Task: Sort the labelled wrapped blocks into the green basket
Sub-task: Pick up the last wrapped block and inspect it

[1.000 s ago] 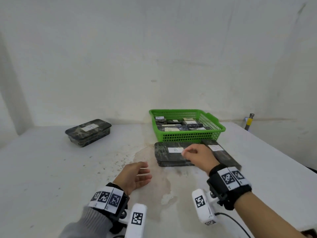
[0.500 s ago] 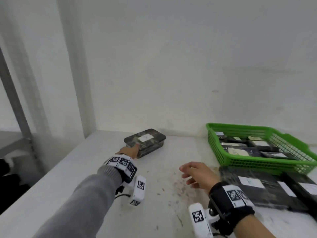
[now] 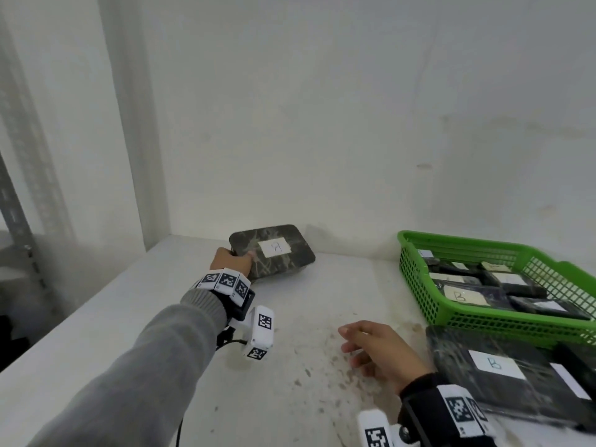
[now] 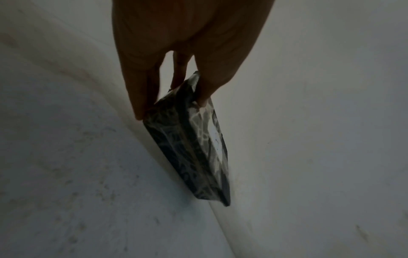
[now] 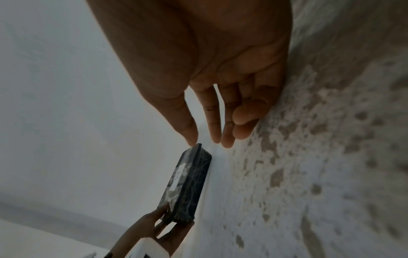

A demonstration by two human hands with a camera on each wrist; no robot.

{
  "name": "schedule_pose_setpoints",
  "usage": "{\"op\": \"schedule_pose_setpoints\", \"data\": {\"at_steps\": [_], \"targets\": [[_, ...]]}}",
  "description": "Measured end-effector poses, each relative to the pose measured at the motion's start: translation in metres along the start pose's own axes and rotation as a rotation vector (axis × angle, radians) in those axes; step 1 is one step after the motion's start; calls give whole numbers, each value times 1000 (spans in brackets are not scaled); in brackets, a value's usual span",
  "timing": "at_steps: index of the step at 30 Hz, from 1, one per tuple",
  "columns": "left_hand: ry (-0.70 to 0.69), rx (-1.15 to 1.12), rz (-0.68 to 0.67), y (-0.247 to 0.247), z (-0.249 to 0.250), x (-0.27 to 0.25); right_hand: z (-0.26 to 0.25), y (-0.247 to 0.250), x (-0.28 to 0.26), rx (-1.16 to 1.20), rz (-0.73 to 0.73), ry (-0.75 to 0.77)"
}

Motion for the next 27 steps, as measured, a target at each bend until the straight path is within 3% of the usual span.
{"op": "schedule_pose_setpoints", "data": {"at_steps": [7,12,16,21,27], "targets": [[22,-449,-147,11,6,-78,2,4,-18,141,32,30],[-1,-505,-274,13,-8,-157,7,1,-43,448,-35,79],[29,-563,-294,7,-17,-202,2,-4,-60,614,-87,210],[67,-581,-405,-2,-19,-222,6,4,-57,640,119,306],[68,-612,-547,-1,-20,-218,2,13,-54,619,67,314]]}}
Point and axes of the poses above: each hand's wrist, its own x-axis towards the middle knuckle, its own y-axis out of the back of the hand, z = x × y, the point moved 5 cm from there along x, towards the middle knuckle, and after that the axes turned 2 degrees about -y, right-handed, at the moved point
